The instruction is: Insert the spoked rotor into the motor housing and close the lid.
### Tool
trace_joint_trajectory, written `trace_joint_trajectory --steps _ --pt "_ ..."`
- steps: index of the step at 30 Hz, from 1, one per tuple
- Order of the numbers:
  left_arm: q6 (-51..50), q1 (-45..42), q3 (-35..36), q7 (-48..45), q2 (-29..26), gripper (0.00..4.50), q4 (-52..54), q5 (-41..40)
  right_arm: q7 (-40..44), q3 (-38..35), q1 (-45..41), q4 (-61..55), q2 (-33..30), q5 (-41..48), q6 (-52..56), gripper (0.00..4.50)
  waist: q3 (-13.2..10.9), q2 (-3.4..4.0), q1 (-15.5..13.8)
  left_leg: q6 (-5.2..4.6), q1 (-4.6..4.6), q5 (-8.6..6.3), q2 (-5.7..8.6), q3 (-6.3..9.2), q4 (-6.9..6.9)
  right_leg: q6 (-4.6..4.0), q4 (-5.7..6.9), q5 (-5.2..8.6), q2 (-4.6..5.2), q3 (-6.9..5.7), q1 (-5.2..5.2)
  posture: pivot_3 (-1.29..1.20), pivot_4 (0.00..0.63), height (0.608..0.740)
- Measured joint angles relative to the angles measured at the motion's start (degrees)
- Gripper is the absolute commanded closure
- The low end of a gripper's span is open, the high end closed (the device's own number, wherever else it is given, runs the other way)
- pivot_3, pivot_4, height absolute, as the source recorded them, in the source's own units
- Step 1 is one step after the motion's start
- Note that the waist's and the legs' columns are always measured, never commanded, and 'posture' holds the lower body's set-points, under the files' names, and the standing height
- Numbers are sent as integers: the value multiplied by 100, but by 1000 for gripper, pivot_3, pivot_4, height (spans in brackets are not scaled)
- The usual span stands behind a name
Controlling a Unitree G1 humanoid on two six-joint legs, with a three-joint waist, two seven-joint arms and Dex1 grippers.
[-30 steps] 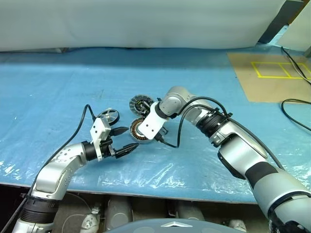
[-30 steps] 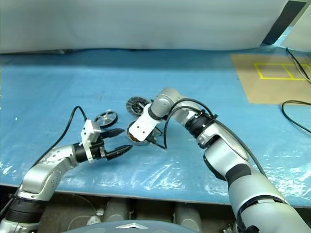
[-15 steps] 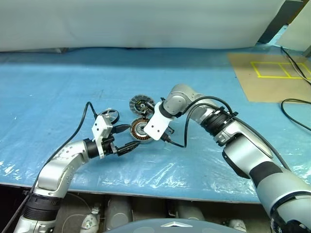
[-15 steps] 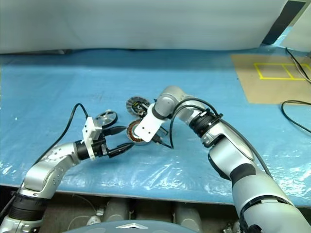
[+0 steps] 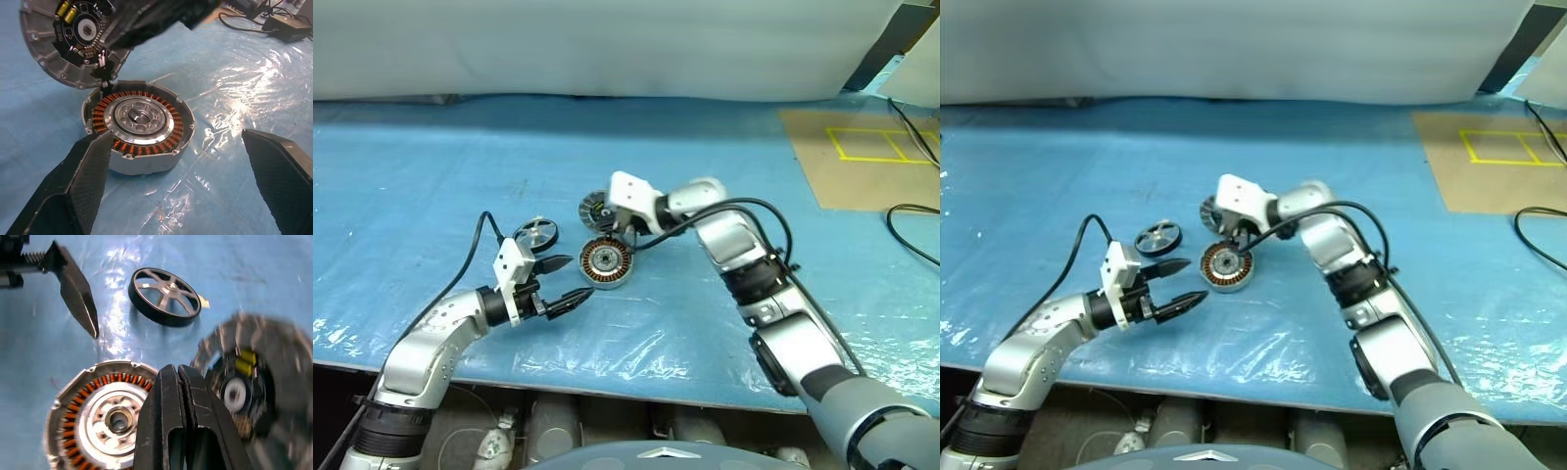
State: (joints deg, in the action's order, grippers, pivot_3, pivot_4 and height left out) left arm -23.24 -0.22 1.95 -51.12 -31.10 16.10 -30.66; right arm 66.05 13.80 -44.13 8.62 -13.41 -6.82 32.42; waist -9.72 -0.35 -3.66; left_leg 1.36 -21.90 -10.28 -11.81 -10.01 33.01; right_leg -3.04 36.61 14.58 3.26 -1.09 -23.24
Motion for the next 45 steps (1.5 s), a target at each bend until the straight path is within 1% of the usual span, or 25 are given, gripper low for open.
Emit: trace_joint_trajectory --steps 2,5,7,11,17,21,23,27,29,33,35,37,39,42,45 --pt "-70 33 38 -16 -62 77 26 -96 2 -247 520 -482 -122 403 272 4482 0 0 -22 4 9 2 -1 -1 -10 1 0 0 -1 1 1 0 150 740" --pt "-147 53 80 -83 -142 77 22 -185 -22 -262 1170 -798 -147 809 481 4482 -1 2 -11 9 15 5 -2 0 -21 1 -1 1 -5 4 -3 0 150 740" --pt "-185 25 109 -115 -218 77 21 -200 -138 -307 1232 -801 10 1104 642 4482 -4 6 37 9 14 5 -2 2 -22 1 1 0 -8 7 -8 0 150 740" --pt "-209 -50 125 -157 -265 77 14 -204 -178 -339 1011 -795 223 1612 678 4482 -3 6 72 6 24 3 0 3 -23 2 0 1 -4 8 2 0 150 740" --pt "-226 -101 132 -185 -280 77 6 -198 -450 -2 782 -19 365 1550 78 4482 -3 6 91 15 14 8 4 1 -27 2 -16 1 0 8 0 0 150 740" --pt "-228 -81 142 -178 -281 77 16 -197 -724 192 717 712 421 1323 -531 4482 -3 6 99 16 10 8 4 -1 -29 2 -19 1 0 6 -1 0 150 740" --pt "-227 9 145 -168 -280 77 31 -192 -869 439 668 1038 407 1057 -858 4482 -3 6 109 16 11 8 3 -1 -29 2 -19 1 0 5 -1 0 150 740" --pt "-228 59 142 -116 -273 77 41 -187 -1027 837 431 1361 368 640 -1488 4482 -2 7 126 15 34 7 1 -1 -30 2 -15 1 -1 5 16 0 150 740" --pt "-226 58 142 -109 -273 77 40 -187 -1083 867 385 1468 348 576 -1619 4482 -2 7 116 7 53 2 2 -1 -30 3 -15 2 1 7 37 0 150 740" --pt "-220 37 142 -109 -264 77 40 -186 -1040 691 364 1509 407 776 -1399 4482 -2 7 113 0 65 -3 3 1 -30 3 -15 2 2 13 47 0 150 740" --pt "-218 28 139 -109 -253 77 38 -184 -898 460 380 1421 488 1155 -1014 4482 -3 8 112 0 55 -2 2 2 -32 3 -16 2 1 14 34 0 150 740" --pt "-213 10 133 -111 -234 77 27 -178 -755 147 387 1134 524 1625 -613 4482 -3 8 111 6 33 2 2 1 -33 2 -17 2 0 14 13 0 150 740" --pt "-211 -16 128 -112 -228 77 15 -174 -627 -28 385 791 488 1911 -388 4482 -3 7 111 14 27 7 2 1 -36 3 -18 1 0 12 9 0 150 740" --pt "-199 -49 122 -114 -224 77 10 -172 -568 148 403 644 358 1860 -357 4482 -2 7 112 17 27 5 3 0 -44 3 -23 1 0 8 9 0 150 740" --pt "-197 -82 97 -116 -216 77 3 -170 -720 794 517 1081 133 1226 -795 4482 -2 7 112 19 24 6 3 -2 -46 3 -29 2 0 3 9 0 150 740"
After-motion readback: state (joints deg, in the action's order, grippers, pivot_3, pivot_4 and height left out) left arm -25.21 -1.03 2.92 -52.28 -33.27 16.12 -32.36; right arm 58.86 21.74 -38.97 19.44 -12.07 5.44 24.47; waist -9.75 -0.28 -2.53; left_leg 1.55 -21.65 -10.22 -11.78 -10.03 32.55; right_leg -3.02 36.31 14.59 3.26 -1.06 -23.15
